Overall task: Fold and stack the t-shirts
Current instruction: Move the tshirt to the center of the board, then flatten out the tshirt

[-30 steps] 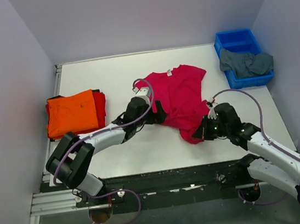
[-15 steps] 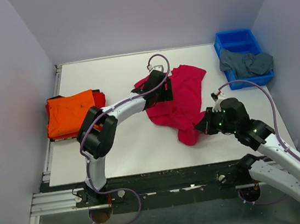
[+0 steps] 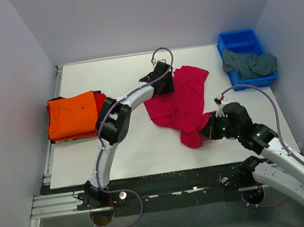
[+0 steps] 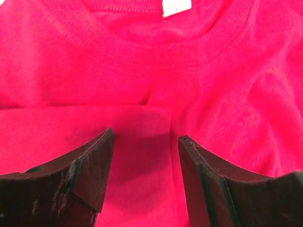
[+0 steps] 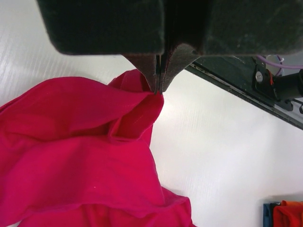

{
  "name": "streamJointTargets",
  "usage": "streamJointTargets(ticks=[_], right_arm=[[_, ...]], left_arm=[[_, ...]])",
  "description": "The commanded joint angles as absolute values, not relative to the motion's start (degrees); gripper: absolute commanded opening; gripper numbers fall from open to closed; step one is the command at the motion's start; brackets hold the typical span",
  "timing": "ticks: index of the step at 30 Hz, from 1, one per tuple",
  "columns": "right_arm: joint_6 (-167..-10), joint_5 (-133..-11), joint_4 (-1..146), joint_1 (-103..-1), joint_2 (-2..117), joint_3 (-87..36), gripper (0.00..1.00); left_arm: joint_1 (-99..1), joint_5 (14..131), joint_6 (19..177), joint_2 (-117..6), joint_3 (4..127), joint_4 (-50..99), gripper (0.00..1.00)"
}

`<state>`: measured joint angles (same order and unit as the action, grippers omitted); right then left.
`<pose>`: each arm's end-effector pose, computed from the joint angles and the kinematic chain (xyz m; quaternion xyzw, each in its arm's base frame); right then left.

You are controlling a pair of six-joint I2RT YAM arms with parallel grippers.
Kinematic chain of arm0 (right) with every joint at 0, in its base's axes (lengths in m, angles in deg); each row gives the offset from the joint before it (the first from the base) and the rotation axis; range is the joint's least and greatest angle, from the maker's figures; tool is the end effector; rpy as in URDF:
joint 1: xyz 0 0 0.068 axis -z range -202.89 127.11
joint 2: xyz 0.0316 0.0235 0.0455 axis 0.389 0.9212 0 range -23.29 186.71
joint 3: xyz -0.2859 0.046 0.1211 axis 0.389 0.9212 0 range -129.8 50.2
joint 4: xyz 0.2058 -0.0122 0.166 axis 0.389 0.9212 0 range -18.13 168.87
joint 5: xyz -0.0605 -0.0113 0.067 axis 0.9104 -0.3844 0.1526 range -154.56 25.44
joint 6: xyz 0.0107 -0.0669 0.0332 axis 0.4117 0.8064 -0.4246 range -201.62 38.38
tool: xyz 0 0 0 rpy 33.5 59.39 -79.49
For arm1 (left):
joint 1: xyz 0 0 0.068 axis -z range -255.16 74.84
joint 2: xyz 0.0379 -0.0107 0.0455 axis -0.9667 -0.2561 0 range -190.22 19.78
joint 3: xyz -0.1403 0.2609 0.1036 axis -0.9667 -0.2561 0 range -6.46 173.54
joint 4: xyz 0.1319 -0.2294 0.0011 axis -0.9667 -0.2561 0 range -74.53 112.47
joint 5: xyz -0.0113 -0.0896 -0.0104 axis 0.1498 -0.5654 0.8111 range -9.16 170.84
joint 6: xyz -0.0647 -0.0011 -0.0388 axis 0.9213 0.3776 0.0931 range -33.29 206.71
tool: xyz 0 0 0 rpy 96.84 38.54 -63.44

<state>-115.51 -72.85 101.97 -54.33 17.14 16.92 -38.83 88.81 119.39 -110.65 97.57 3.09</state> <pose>0.1231 0.0860 0.2578 -0.0130 0.8940 0.2936 0.3381 0.4590 -0.3266 0.1916 0.0033 0.9246 -0.1597 0.3458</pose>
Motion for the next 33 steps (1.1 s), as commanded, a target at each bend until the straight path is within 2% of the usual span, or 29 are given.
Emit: streamJointTargets(ticks=[1, 3, 7, 10, 13, 14, 16, 18, 19, 20, 21, 28, 33], right_arm=[[-116.2, -71.6, 102.5, -54.6, 16.5, 17.9, 0.04], [-116.5, -71.5, 102.5, -54.6, 16.5, 18.1, 0.03], [-117.0, -71.0, 102.5, -54.6, 16.2, 18.6, 0.03], [-117.0, -70.1, 102.5, -54.6, 16.0, 19.0, 0.03], [-117.0, -69.4, 102.2, -54.6, 16.5, 18.9, 0.02], [-117.0, -69.4, 102.1, -54.6, 16.8, 18.9, 0.02], [-117.2, -69.4, 101.8, -54.6, 17.4, 18.6, 0.01], [-117.5, -69.7, 101.6, -54.6, 18.0, 18.8, 0.01], [-117.6, -70.1, 101.5, -54.6, 18.0, 18.9, 0.01], [-117.6, -70.4, 101.4, -54.6, 18.0, 19.0, 0.01], [-117.6, -70.4, 101.3, -54.6, 17.8, 19.2, 0.01], [-119.8, -62.9, 100.8, -54.5, 18.7, 19.3, 0.01], [-120.2, -59.6, 99.5, -53.4, 31.0, 13.6, 0.01]], left_arm=[[-38.7, 85.9, 118.9, -117.0, 105.8, -1.3, 0.7], [-38.6, 85.4, 118.5, -119.7, 109.8, -3.4, 0.66], [-39.1, 85.8, 118.3, -119.9, 110.4, -4.3, 0.4], [-39.9, 87.6, 118.3, -115.2, 106.5, -2.7, 0.37], [-40.5, 87.3, 117.7, -111.5, 102.4, 0.1, 0.14], [-40.8, 87.1, 117.7, -110.8, 101.9, 0.1, 0.09], [-41.1, 86.8, 117.7, -109.8, 101.9, -0.9, 0.1], [-41.2, 86.6, 117.4, -108.6, 101.0, -0.5, 0.22], [-41.2, 86.2, 117.3, -107.9, 100.2, 0.3, 0.22], [-41.2, 85.8, 117.3, -107.6, 99.6, 1.1, 0.13], [-41.3, 85.7, 117.3, -107.5, 99.6, 0.9, 0.0], [-44.0, 85.6, 118.5, -100.0, 95.3, 1.5, 0.0], [-49.7, 80.9, 121.4, -93.6, 93.3, 1.7, 0.0]])
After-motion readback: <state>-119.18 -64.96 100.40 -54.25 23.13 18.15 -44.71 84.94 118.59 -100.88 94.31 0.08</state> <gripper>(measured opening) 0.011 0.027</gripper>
